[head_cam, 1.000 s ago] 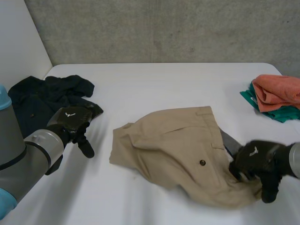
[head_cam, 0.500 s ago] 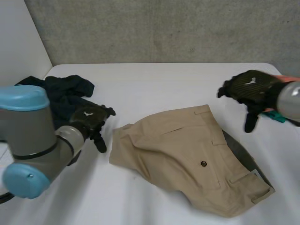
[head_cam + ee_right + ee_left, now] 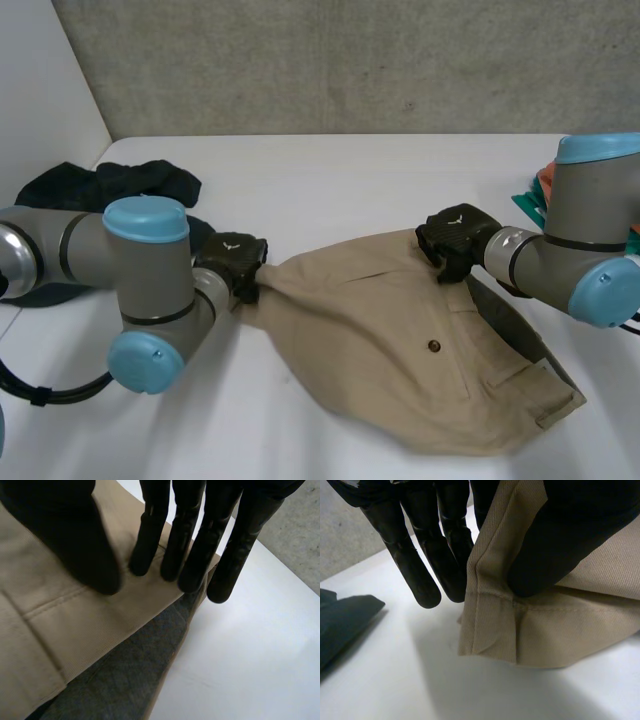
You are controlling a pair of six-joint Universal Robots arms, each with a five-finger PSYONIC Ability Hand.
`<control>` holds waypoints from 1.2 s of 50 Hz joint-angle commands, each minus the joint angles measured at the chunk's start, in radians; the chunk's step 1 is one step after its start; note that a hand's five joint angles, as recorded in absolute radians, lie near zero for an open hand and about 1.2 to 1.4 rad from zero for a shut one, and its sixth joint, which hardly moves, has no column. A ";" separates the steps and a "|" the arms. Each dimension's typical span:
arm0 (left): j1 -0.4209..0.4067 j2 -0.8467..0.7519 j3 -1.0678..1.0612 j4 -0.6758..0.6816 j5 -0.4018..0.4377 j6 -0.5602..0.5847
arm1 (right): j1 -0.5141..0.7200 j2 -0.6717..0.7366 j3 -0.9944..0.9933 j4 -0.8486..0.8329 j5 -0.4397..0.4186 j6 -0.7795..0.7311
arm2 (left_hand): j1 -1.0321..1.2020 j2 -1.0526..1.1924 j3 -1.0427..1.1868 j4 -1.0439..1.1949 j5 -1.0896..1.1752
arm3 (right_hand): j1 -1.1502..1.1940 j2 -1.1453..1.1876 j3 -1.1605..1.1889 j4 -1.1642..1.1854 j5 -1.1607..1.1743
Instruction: Fold the laundry.
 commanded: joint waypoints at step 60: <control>-0.065 0.263 0.104 0.235 -0.004 0.256 | 0.048 -0.106 -0.045 -0.469 0.106 0.338 | 0.276 0.220 0.226 0.214 0.242 | 0.487 0.301 0.317 0.314 0.344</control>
